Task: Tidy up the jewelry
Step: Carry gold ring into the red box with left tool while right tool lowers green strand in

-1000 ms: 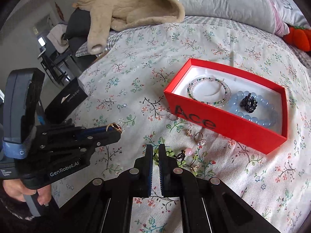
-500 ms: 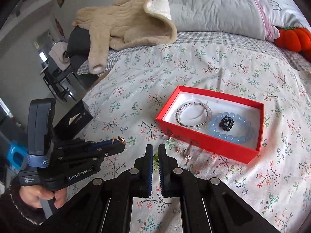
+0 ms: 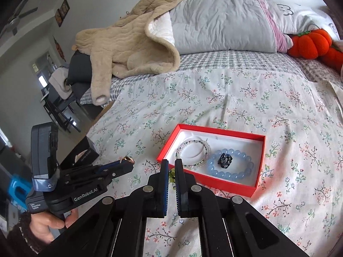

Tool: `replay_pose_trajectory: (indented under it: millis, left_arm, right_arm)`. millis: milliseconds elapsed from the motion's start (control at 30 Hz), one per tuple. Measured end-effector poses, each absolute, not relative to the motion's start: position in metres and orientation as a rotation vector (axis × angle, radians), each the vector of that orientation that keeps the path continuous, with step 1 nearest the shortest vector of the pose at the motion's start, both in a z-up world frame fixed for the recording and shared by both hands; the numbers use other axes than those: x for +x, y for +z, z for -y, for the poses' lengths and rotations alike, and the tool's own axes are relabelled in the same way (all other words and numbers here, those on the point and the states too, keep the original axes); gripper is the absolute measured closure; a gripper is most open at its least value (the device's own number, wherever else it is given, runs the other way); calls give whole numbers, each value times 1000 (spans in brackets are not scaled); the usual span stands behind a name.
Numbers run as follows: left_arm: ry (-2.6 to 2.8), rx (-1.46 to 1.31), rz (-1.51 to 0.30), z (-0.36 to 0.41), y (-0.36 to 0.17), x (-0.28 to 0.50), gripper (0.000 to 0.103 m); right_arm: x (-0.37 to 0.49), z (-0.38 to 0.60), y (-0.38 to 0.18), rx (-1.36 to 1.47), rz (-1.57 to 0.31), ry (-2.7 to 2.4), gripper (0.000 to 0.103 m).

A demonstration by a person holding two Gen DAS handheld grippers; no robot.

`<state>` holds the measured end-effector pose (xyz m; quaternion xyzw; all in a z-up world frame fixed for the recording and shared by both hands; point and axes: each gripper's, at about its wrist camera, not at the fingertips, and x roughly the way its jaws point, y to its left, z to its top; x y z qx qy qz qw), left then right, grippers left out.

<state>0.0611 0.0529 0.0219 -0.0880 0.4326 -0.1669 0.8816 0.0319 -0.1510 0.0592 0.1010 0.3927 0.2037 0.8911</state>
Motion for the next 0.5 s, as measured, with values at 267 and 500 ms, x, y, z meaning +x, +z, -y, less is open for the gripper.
replay_pose_trajectory:
  millis: [267, 500]
  left_arm:
    - [-402, -221, -871, -21, 24, 78, 88]
    - [-447, -216, -876, 7, 13, 92, 88]
  right_arm:
    - [46, 179, 71, 260, -764, 354, 98]
    - [56, 204, 75, 271, -734, 285, 98]
